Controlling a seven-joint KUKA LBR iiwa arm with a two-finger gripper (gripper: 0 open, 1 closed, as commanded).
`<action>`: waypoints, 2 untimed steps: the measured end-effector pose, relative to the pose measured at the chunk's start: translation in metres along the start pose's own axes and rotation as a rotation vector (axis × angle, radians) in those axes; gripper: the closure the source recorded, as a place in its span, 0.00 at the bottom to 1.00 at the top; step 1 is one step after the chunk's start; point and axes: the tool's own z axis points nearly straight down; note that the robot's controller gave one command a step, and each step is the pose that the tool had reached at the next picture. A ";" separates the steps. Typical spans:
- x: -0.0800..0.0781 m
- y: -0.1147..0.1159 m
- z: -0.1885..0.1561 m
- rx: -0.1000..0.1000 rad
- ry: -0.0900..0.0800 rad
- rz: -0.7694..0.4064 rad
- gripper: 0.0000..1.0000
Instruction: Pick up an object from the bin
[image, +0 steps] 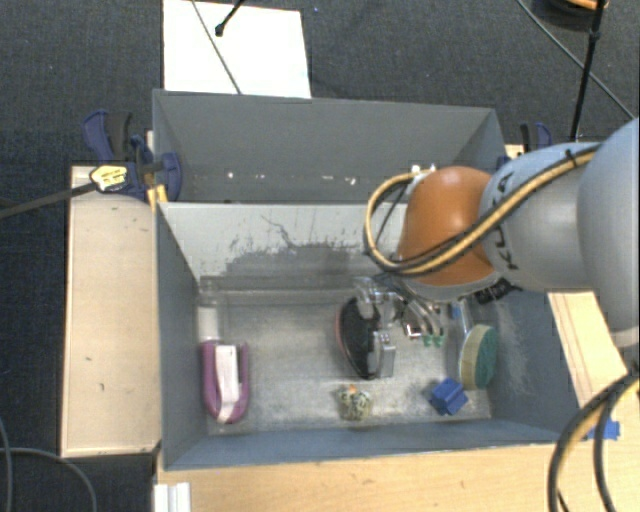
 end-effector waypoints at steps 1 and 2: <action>-0.001 0.000 -0.001 0.000 -0.005 0.000 1.00; -0.014 -0.018 0.010 0.003 -0.009 -0.568 1.00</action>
Offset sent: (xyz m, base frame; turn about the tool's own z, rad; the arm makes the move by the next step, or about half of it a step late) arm 0.0000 0.0000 0.0000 0.0000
